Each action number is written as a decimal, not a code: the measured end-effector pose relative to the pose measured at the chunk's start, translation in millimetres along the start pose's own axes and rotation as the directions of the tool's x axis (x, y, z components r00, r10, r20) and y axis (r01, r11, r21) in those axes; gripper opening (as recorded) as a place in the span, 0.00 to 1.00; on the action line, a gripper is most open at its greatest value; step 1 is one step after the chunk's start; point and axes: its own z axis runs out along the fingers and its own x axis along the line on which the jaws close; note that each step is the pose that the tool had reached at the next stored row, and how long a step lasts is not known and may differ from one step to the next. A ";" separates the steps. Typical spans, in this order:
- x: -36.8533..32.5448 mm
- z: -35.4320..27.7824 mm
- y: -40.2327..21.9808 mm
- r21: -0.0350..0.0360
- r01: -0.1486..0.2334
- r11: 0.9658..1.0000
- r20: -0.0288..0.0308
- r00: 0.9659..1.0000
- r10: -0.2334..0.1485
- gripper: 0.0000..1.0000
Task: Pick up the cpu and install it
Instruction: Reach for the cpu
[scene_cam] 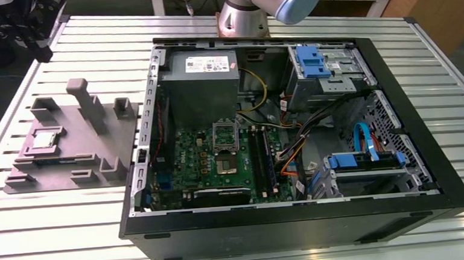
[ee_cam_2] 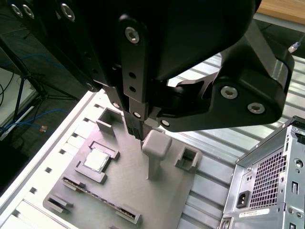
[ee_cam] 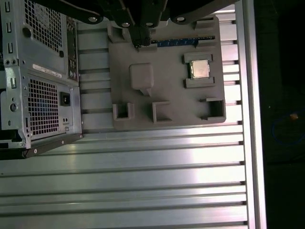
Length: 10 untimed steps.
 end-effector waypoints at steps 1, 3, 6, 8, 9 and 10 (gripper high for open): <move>0.3 0.0 0.0 0.000 0.000 1.000 0.000 1.000 0.000 0.11; 0.9 0.0 -0.1 0.000 0.000 1.000 0.000 1.000 0.000 0.11; 2.2 0.0 -0.2 0.000 0.000 1.000 0.000 1.000 0.000 0.11; 3.2 0.0 -0.2 0.000 0.000 1.000 0.000 1.000 0.000 0.11; 3.7 0.0 -0.3 0.000 0.000 1.000 0.000 1.000 0.000 0.11; 4.3 -0.1 -0.3 0.000 0.000 1.000 0.000 1.000 0.000 0.11</move>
